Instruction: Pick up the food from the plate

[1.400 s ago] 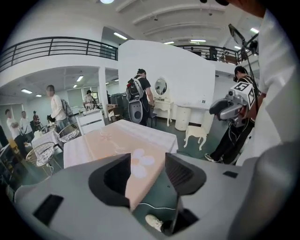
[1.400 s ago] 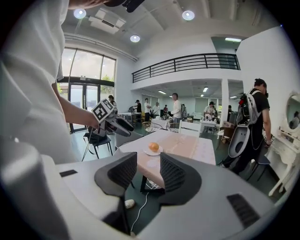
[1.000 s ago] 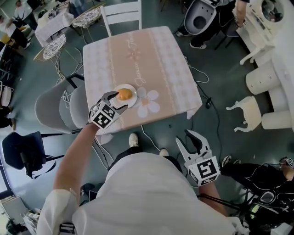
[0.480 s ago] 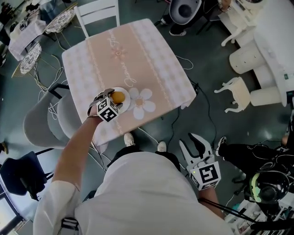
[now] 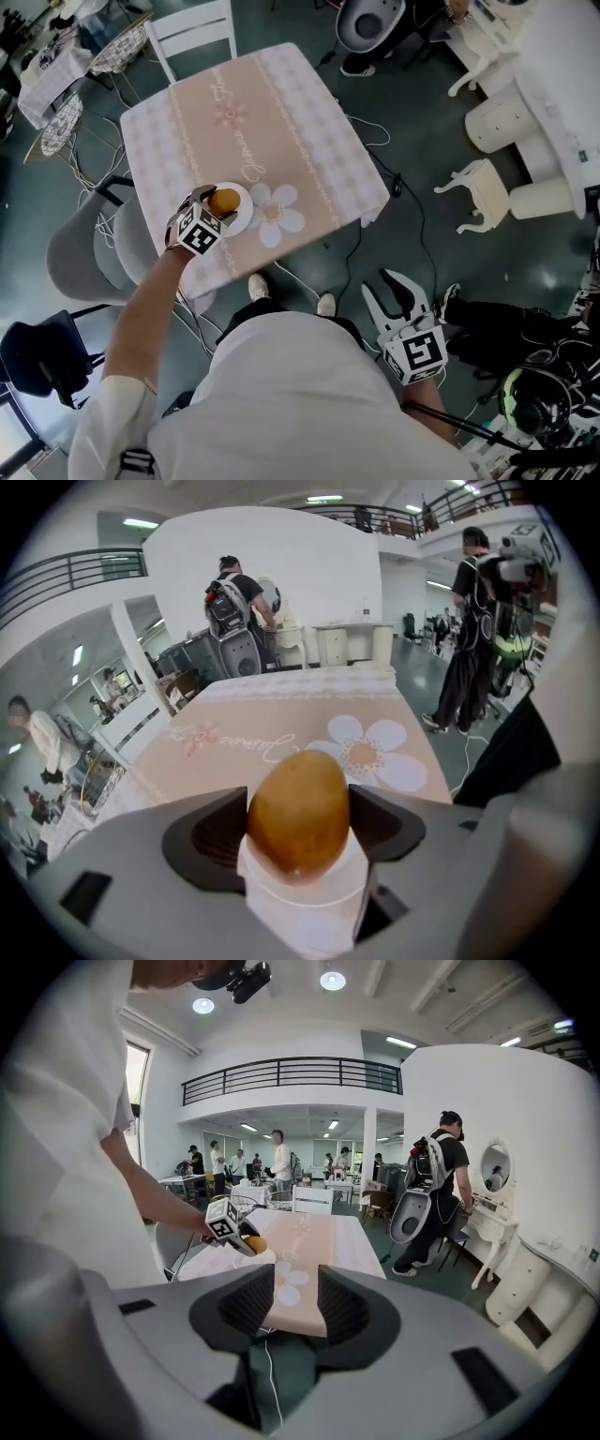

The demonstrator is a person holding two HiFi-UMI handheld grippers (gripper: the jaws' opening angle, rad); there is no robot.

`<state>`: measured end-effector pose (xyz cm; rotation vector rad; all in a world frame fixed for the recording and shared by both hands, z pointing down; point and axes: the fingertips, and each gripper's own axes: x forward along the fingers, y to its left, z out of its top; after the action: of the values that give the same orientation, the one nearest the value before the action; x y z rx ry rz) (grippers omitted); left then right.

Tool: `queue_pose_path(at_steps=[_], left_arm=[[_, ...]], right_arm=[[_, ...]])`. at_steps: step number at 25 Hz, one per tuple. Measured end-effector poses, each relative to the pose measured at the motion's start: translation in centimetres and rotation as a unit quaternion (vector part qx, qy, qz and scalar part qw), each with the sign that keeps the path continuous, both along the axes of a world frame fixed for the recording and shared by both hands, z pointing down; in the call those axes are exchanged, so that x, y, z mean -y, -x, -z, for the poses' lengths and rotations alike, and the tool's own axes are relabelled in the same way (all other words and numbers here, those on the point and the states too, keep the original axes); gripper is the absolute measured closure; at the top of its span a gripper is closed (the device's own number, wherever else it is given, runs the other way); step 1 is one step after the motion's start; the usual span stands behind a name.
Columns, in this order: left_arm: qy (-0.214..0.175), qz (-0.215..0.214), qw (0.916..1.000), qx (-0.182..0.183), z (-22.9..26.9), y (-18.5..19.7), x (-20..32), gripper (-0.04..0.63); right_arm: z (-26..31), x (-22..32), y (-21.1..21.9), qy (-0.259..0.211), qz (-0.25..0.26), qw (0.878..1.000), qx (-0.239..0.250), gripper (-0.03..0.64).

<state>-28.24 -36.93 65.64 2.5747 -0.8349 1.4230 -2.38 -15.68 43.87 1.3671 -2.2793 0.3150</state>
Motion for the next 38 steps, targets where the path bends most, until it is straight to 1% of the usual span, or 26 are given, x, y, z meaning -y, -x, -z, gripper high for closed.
queue_pose_path(at_steps=[2, 4, 9, 12, 15, 19, 23, 25, 30, 35, 38], left_arm=[[-0.001, 0.034, 0.9989, -0.032, 1.9, 0.0, -0.4, 0.244], [-0.004, 0.063, 0.9961, -0.061, 4.1, -0.1, -1.3, 0.244], [-0.022, 0.115, 0.9865, -0.114, 9.2, -1.7, -5.0, 0.244], [-0.032, 0.144, 0.9785, -0.145, 12.0, -3.0, -7.5, 0.244], [-0.043, 0.169, 0.9679, -0.181, 15.2, -4.6, -10.2, 0.244], [-0.066, 0.188, 0.955, -0.22, 19.4, -6.9, -14.1, 0.244], [-0.083, 0.199, 0.945, -0.246, 22.3, -9.1, -17.7, 0.244], [-0.089, 0.202, 0.9417, -0.254, 23.4, -10.1, -19.4, 0.244], [-0.102, 0.207, 0.9368, -0.263, 25.6, -12.0, -23.0, 0.244], [-0.111, 0.201, 0.9374, -0.262, 26.4, -13.6, -25.2, 0.244], [-0.112, 0.199, 0.9361, -0.268, 26.6, -14.4, -25.8, 0.244]], right_arm=[[0.1, 0.1, -0.5, -0.005, 0.014, 1.0, 0.003, 0.462], [0.2, 0.0, -1.2, -0.007, 0.03, 0.999, 0.007, 0.462], [0.0, -0.7, -2.9, -0.011, 0.075, 0.997, 0.019, 0.462], [-0.2, -1.1, -3.8, -0.017, 0.103, 0.994, 0.024, 0.462], [-0.5, -1.4, -4.8, -0.021, 0.124, 0.992, 0.026, 0.463], [-0.9, -2.0, -5.8, -0.023, 0.152, 0.988, 0.028, 0.469], [-1.4, -2.7, -6.7, -0.022, 0.18, 0.983, 0.023, 0.481], [-1.6, -3.0, -7.0, -0.023, 0.191, 0.981, 0.024, 0.49], [-1.7, -3.9, -6.6, -0.029, 0.218, 0.975, 0.027, 0.521], [-1.7, -5.1, -6.1, -0.036, 0.245, 0.969, 0.017, 0.546], [-1.6, -5.4, -6.1, -0.04, 0.252, 0.967, 0.011, 0.566]])
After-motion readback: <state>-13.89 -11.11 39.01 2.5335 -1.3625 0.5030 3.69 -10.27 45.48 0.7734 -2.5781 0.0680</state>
